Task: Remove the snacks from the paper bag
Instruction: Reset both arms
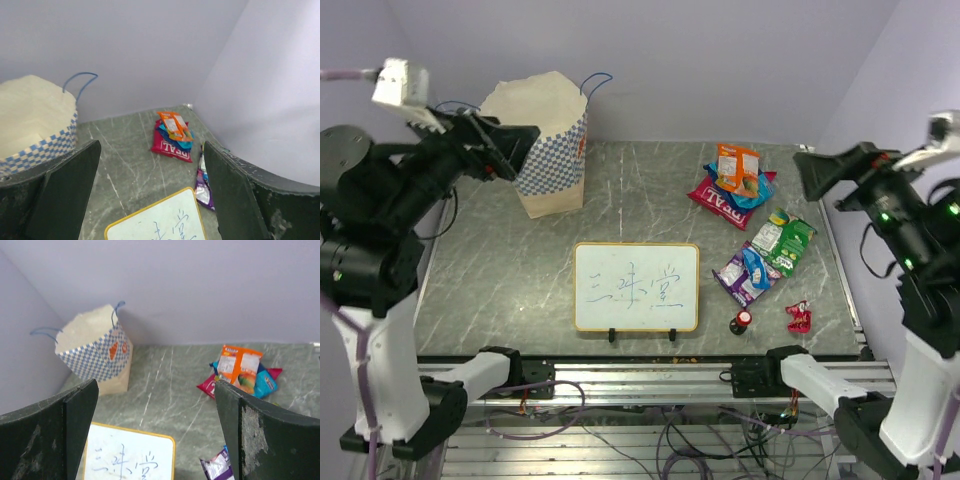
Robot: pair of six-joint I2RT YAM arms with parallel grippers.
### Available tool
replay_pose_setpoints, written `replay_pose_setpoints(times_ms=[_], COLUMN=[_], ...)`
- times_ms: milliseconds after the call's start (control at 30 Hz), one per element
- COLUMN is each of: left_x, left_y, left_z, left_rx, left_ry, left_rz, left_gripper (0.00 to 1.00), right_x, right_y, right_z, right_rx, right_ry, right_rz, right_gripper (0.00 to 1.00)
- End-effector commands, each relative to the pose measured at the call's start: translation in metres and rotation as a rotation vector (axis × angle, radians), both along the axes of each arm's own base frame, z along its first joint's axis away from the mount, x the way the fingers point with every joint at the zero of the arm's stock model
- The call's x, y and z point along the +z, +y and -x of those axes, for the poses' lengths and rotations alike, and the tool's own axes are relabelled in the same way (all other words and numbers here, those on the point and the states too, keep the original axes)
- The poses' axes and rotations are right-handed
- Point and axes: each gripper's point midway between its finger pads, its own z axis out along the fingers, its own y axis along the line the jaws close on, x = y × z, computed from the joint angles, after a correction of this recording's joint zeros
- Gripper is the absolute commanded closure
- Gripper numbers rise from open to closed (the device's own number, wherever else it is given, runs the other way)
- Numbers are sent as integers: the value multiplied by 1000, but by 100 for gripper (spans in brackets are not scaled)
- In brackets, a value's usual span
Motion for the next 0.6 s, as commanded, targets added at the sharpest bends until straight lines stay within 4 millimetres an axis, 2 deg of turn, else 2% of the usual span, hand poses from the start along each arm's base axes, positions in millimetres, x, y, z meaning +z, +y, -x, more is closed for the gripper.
replay_pose_setpoints(times_ms=[0, 233, 567], left_x=[12, 20, 23], left_y=[29, 36, 31], left_z=[24, 33, 37], left_rx=[150, 187, 153], left_ry=[-49, -64, -65], left_rz=[6, 28, 37], left_gripper=[6, 6, 6], right_x=[2, 4, -14], right_y=[-18, -22, -20], right_z=[17, 20, 1], right_rx=[-91, -114, -128], right_ry=[8, -2, 75], right_rz=[-25, -44, -35], right_gripper=[0, 0, 0])
